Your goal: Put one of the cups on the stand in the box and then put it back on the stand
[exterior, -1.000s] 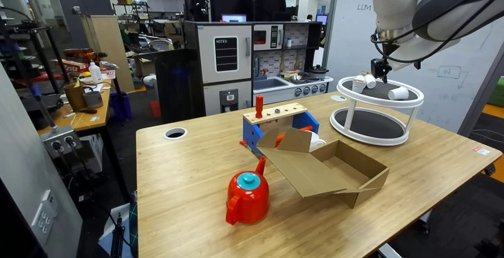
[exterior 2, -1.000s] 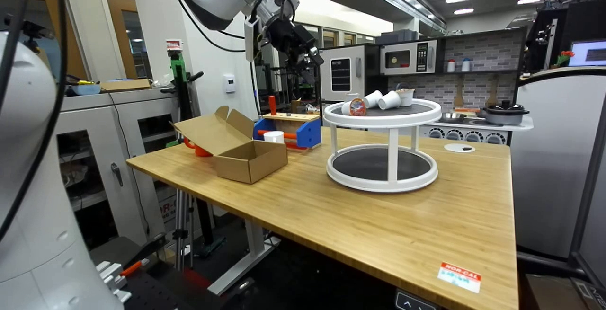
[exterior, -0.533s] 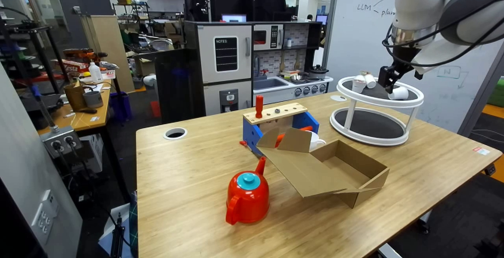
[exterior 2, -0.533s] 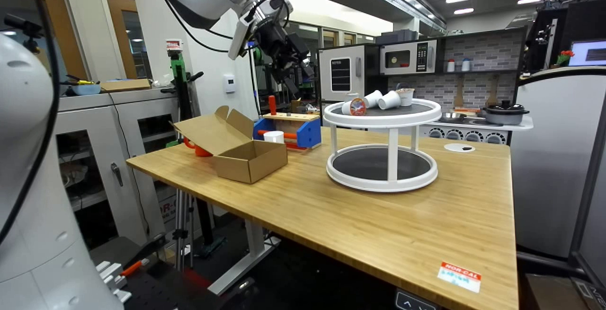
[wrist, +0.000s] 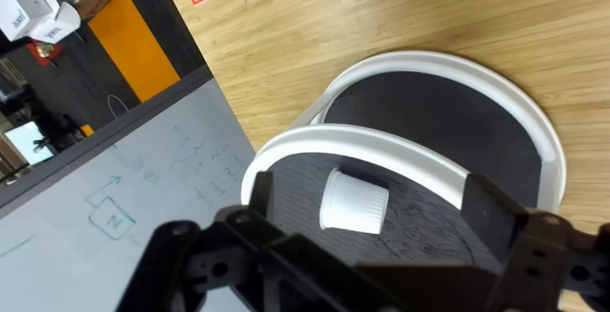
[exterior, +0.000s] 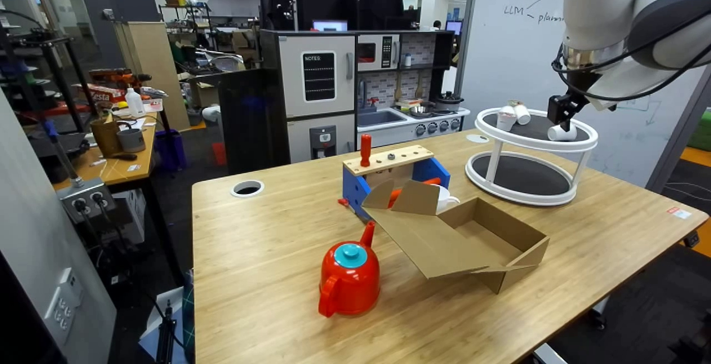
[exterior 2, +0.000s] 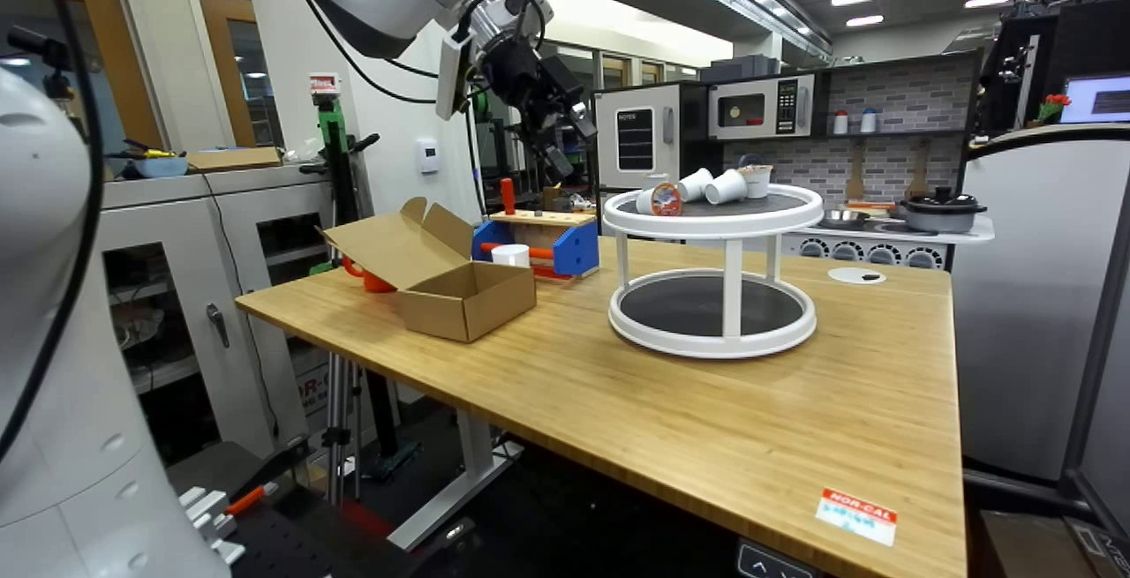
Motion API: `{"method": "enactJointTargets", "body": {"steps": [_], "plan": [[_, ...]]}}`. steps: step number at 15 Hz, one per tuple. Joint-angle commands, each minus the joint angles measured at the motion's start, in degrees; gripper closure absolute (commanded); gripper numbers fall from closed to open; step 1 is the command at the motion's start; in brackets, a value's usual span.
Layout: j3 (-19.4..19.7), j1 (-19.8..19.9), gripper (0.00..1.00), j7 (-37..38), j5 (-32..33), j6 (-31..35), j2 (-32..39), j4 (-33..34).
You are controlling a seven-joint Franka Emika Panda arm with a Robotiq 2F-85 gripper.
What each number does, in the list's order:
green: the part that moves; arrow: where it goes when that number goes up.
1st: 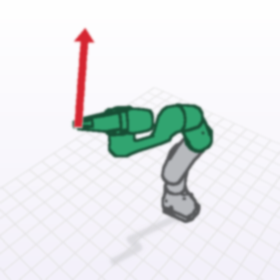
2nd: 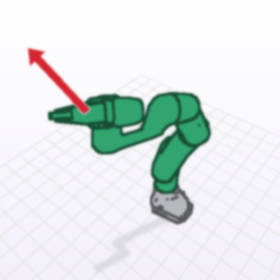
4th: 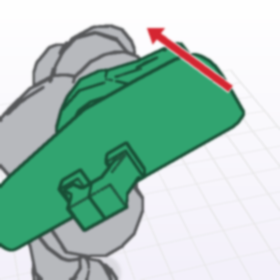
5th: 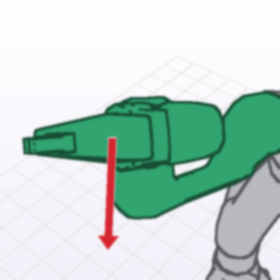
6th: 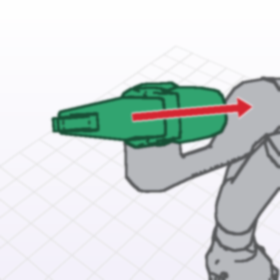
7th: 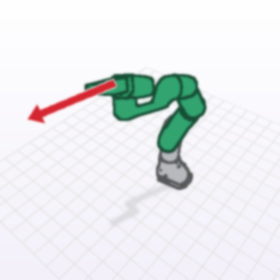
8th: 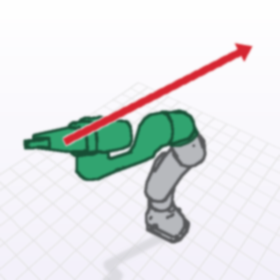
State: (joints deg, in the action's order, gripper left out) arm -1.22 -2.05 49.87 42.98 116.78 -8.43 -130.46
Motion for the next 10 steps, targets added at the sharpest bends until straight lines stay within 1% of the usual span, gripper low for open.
{"method": "enactJointTargets", "body": {"steps": [1,2,3,5,10], "plan": [[-1.8,0.7,0.00,4.8,0.9,-3.7,0.4,2.0],[-2.0,0.6,0.00,6.4,1.2,-4.4,0.5,2.4],[-1.5,0.6,0.00,4.0,0.3,-2.3,-0.1,1.1],[-1.8,0.5,0.00,5.5,0.4,-3.0,-0.1,1.5],[-1.9,0.5,0.00,5.7,0.4,-3.1,-0.1,1.5]]}}
